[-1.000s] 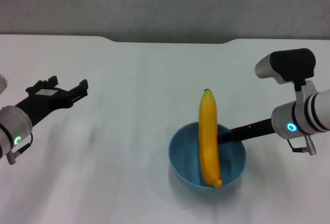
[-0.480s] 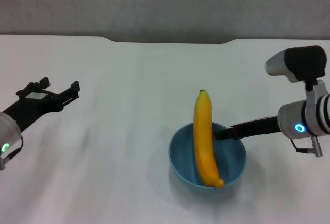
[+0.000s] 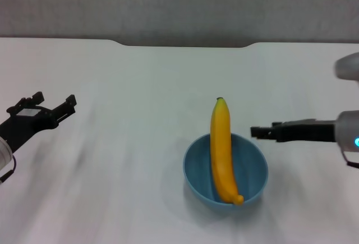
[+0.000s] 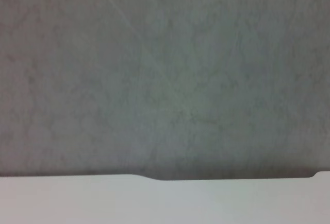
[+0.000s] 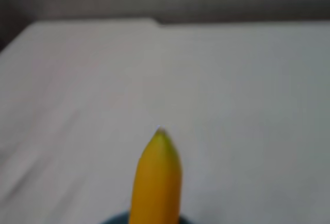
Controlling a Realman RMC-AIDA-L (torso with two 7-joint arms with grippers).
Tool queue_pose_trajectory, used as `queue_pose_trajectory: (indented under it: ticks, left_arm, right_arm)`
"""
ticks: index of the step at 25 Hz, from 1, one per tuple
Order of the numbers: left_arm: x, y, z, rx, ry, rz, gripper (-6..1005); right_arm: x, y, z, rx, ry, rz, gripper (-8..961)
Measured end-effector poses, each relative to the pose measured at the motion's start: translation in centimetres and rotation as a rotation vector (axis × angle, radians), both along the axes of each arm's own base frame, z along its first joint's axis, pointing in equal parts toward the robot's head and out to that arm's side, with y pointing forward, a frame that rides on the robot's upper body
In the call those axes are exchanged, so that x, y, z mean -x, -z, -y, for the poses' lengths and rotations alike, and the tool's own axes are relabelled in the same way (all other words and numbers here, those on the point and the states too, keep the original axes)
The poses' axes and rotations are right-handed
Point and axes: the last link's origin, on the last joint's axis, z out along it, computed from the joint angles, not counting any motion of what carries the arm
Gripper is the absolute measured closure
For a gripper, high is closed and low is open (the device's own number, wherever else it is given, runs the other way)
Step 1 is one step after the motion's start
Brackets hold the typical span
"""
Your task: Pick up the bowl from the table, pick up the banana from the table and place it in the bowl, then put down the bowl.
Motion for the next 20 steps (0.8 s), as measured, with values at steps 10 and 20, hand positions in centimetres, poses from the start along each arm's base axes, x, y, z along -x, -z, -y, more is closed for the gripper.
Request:
queue_pose_trajectory:
  ticks: [10, 20]
  left_arm:
    - [1.8, -0.6, 0.6, -0.068, -0.071, 0.043, 108]
    - [1.5, -0.1, 0.9, -0.073, -0.035, 0.019, 108]
  right_arm:
    - [-2.7, -1.9, 1.3, -0.273, -0.175, -0.052, 270]
    - [-5.8, -0.8, 2.4, -0.411, -0.217, -0.107, 275]
